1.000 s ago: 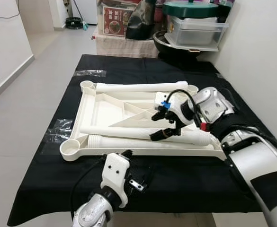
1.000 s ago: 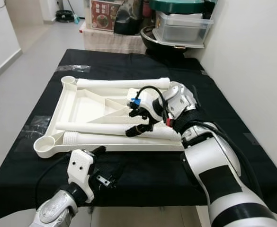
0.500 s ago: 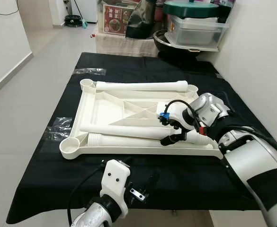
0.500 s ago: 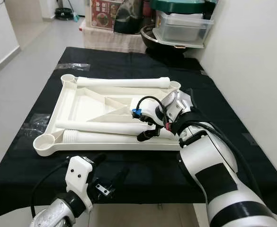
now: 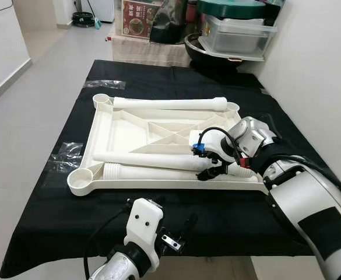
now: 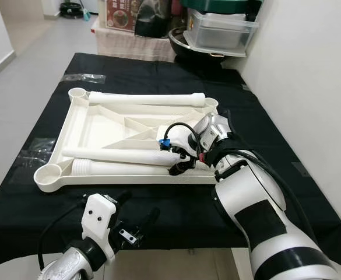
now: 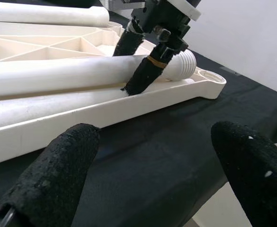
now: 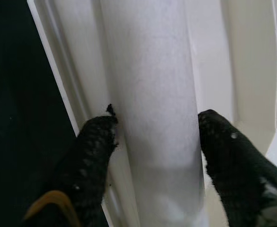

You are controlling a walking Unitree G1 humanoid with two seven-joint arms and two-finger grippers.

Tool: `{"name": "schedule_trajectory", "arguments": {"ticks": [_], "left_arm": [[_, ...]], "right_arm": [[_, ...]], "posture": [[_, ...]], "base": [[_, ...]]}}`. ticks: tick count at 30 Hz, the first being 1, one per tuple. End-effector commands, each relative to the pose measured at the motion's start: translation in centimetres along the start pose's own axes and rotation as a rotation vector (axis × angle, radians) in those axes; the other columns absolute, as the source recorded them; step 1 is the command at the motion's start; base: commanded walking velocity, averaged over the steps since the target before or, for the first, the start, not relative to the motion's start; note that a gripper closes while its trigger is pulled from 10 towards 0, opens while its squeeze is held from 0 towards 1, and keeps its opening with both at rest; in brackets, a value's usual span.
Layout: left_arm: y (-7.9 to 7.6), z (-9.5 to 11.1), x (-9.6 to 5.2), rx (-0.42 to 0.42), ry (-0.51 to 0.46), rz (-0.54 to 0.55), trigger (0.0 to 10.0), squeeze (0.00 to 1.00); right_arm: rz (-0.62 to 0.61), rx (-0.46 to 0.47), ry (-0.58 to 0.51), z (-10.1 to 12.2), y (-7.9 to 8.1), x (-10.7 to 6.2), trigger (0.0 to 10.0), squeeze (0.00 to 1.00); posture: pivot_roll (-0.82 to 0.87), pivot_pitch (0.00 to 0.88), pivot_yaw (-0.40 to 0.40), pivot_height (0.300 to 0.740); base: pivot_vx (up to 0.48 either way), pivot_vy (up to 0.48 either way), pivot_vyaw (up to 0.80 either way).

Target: Building children table

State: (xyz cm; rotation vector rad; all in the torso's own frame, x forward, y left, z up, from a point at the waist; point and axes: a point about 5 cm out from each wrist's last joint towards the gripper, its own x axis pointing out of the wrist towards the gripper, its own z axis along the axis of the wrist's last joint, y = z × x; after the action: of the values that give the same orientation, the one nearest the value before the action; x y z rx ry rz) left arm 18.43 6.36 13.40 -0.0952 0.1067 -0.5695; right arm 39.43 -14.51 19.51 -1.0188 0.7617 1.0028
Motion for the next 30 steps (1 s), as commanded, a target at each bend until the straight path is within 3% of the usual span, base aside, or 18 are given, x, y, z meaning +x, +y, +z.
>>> {"name": "schedule_trajectory", "arguments": {"ticks": [1, 7, 14, 20, 22, 25, 30], "left_arm": [[-0.4, -0.1, -0.1, -0.005, 0.013, -0.009, 10.0, 0.00], [-0.3, -0.3, -0.1, -0.005, 0.019, 0.002, 10.0, 0.00], [0.4, -0.4, 0.2, 0.003, 0.024, 0.018, 10.0, 0.00], [1.1, -0.7, 0.7, 0.007, 0.025, 0.024, 10.0, 0.00], [1.2, -0.7, 0.8, 0.006, 0.026, 0.025, 10.0, 0.00], [1.7, -0.7, 1.3, 0.016, 0.018, 0.038, 10.0, 0.00], [2.1, -0.4, 1.5, 0.026, 0.006, 0.054, 10.0, 0.00]], "right_arm": [[-0.009, -0.010, 0.008, 0.2, -0.2, -0.2, 0.0, 0.00], [-0.010, -0.019, -0.002, 0.5, -0.2, -0.1, 0.0, 0.00], [-0.003, -0.015, -0.091, 1.8, -0.6, -0.9, 0.0, 0.00], [-0.019, 0.062, -0.364, 4.9, -2.2, -4.4, 0.0, 0.00], [-0.022, 0.068, -0.391, 5.2, -2.3, -4.7, 0.0, 0.00], [-0.064, 0.129, -0.640, 7.4, -3.2, -7.0, 0.0, 0.00], [-0.079, 0.186, -0.785, 8.4, -3.5, -8.1, 0.0, 0.00]], "posture": [[0.04, 0.059, -0.183, 0.740], [0.04, 0.050, -0.188, 0.740], [0.04, 0.027, -0.181, 0.740], [0.05, 0.000, -0.161, 0.740], [0.05, 0.000, -0.160, 0.740], [0.05, 0.000, -0.152, 0.740], [0.06, 0.000, -0.148, 0.740]], "base": [[0.000, 0.000, 0.00], [0.000, 0.000, 0.00], [0.000, 0.000, 0.00], [0.000, 0.000, 0.00], [0.000, 0.000, 0.00], [0.000, 0.000, 0.00], [0.000, 0.000, 0.00]]}}
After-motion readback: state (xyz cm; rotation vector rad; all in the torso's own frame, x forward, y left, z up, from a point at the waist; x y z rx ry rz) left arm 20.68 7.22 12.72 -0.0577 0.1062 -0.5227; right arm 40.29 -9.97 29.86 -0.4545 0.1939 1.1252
